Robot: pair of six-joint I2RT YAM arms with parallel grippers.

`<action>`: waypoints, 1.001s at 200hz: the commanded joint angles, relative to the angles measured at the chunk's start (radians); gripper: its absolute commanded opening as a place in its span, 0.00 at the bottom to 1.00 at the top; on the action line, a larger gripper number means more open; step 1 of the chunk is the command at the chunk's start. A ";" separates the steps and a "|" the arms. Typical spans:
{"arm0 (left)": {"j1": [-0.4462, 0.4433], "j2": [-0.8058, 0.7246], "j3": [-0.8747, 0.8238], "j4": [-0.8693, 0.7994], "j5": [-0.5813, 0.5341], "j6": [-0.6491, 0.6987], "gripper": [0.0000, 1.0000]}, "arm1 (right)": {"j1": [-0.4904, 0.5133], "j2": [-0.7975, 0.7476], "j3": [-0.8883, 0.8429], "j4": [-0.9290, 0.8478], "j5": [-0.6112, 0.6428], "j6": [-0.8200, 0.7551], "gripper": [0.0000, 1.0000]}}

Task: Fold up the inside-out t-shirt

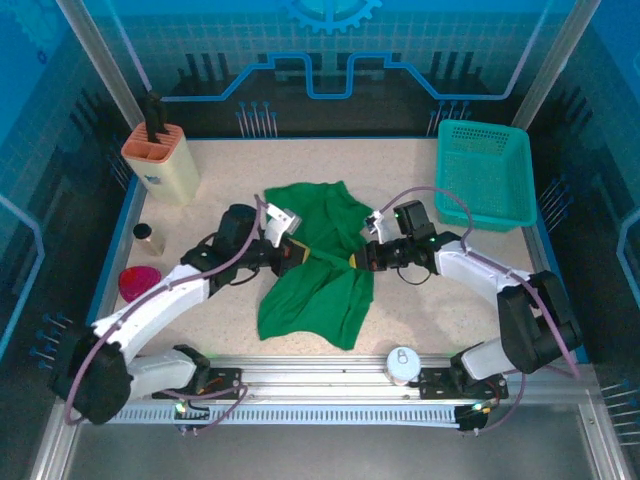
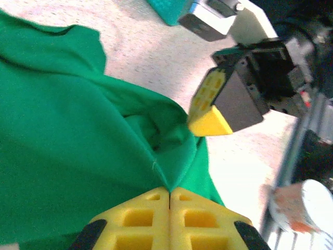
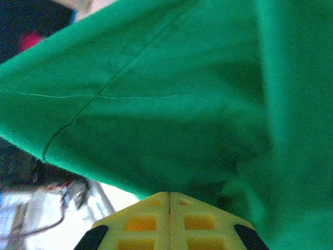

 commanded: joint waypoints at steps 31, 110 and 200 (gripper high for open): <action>0.013 -0.089 -0.012 -0.146 0.135 -0.044 0.00 | 0.012 -0.030 0.113 -0.137 -0.017 -0.148 0.00; 0.180 0.346 -0.001 0.181 0.014 -0.028 0.16 | 0.012 0.290 0.240 -0.065 0.430 -0.126 0.15; 0.131 0.269 0.013 0.027 -0.125 -0.026 0.53 | 0.303 -0.022 0.119 -0.104 0.465 -0.099 0.42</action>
